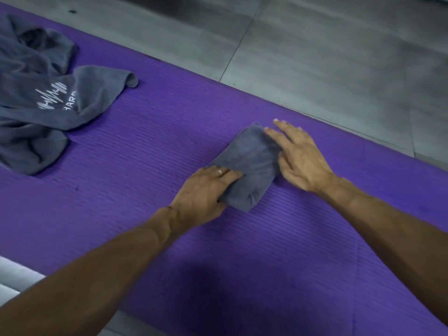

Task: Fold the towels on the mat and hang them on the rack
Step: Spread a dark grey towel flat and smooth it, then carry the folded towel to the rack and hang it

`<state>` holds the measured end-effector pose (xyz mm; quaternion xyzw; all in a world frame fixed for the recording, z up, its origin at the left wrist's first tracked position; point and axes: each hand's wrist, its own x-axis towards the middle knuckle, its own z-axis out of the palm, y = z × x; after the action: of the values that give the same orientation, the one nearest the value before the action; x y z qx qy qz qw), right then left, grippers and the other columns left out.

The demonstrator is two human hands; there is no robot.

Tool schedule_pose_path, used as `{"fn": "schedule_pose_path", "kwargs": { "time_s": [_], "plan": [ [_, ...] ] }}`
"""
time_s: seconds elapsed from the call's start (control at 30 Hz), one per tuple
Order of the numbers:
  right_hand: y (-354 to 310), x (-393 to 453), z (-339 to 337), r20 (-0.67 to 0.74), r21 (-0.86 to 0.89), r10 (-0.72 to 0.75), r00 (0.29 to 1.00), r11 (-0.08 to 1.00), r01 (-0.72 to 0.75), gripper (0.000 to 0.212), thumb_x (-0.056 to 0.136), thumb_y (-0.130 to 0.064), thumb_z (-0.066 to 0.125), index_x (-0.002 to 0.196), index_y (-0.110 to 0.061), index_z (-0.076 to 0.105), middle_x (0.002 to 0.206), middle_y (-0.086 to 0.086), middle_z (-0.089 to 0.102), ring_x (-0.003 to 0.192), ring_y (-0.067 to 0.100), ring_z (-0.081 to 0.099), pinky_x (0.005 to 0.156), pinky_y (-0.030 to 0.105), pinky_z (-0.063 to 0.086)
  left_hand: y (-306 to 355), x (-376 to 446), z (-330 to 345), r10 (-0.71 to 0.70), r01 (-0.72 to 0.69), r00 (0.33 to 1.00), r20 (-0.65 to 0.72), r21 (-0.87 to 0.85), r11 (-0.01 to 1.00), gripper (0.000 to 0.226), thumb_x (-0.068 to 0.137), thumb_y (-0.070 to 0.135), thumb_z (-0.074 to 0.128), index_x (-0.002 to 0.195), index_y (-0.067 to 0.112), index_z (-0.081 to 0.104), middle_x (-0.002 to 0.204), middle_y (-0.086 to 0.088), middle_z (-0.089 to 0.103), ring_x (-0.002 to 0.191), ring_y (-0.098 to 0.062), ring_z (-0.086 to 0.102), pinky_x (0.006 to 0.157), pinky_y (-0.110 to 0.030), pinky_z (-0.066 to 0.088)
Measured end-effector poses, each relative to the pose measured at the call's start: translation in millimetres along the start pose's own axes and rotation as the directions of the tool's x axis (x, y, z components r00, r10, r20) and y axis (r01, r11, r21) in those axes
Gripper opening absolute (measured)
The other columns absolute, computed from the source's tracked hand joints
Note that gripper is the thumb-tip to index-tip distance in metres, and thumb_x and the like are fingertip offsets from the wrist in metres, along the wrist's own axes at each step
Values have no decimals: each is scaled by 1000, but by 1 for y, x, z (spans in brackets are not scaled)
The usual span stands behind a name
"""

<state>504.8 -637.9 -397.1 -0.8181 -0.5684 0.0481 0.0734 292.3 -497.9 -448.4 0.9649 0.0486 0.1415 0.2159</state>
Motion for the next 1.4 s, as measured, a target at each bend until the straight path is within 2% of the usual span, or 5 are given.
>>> {"fn": "schedule_pose_path", "kwargs": {
  "time_s": [0.13, 0.37, 0.57, 0.8, 1.4],
  "plan": [
    [-33, -16, -8, 57, 222, -102, 993, 971, 87, 83, 71, -40, 58, 146, -13, 35, 149, 7, 40, 145, 21, 26, 120, 44, 16, 2, 18, -46, -282, 258, 958, 50, -578, 774, 45, 76, 25, 77, 116, 24, 56, 99, 12, 67, 90, 1, 62, 79, -19, 49],
    [-58, -7, -36, -54, 259, 37, 998, 966, -22, 47, 74, -40, 73, 112, -20, 54, 101, -7, 57, 88, 16, 54, 74, 32, 42, 15, 22, -103, -322, 362, 928, 187, -656, 662, 42, 71, 23, 77, 107, 30, 57, 97, 12, 69, 90, 2, 65, 75, -15, 49],
    [-78, -37, -100, 61, 310, 186, 981, 931, -196, 37, 73, -38, 72, 98, -19, 52, 90, -5, 57, 80, 20, 56, 68, 34, 44, 48, 29, -165, -352, 414, 891, 288, -191, 890, 58, 73, 51, 73, 122, 26, 56, 109, 11, 66, 97, -7, 61, 83, -27, 50],
    [-123, -100, -250, 166, 434, 488, 857, 744, -508, 38, 72, -38, 74, 95, -20, 50, 92, -2, 62, 87, 27, 61, 73, 43, 52, 148, 48, -284, -442, 439, 840, 315, 86, 894, 42, 81, 46, 66, 116, 26, 51, 101, 4, 65, 97, -25, 62, 80, -37, 50],
    [-123, -319, -703, 31, 623, 849, 528, 396, -675, 42, 69, -44, 75, 96, -25, 49, 90, -4, 64, 85, 22, 63, 72, 42, 56, 542, 147, -547, -187, 133, 903, 387, 161, 978, 29, 88, 45, 56, 110, 26, 57, 107, 7, 64, 103, -19, 61, 83, -29, 46]
  ]
}}
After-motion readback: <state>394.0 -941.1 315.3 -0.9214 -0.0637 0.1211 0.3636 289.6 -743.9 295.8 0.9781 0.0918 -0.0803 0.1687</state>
